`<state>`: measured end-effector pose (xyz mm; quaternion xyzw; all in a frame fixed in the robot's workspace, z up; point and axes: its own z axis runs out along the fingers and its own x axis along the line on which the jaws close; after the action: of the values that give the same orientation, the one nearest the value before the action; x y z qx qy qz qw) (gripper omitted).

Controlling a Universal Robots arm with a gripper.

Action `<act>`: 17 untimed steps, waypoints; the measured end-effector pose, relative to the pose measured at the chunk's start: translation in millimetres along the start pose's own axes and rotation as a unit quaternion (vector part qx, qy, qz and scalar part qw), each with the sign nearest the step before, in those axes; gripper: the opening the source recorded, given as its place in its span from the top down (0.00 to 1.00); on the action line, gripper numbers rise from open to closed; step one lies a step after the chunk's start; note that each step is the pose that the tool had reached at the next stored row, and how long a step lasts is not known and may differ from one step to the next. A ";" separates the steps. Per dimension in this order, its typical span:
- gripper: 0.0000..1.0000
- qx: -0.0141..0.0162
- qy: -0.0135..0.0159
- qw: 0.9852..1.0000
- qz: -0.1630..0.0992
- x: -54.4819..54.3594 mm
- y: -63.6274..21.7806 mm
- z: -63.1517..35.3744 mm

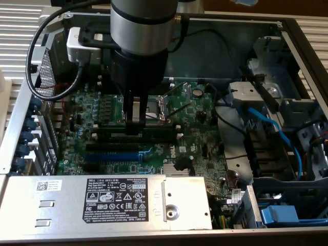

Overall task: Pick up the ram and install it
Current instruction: 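Insert the ram into the slot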

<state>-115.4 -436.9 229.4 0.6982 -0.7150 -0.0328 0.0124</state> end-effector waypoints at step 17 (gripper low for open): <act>0.73 0.000 0.000 1.000 0.000 -0.1 0.1 -1.5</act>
<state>-115.4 -436.9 230.9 0.6982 -0.7150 -0.0327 0.0127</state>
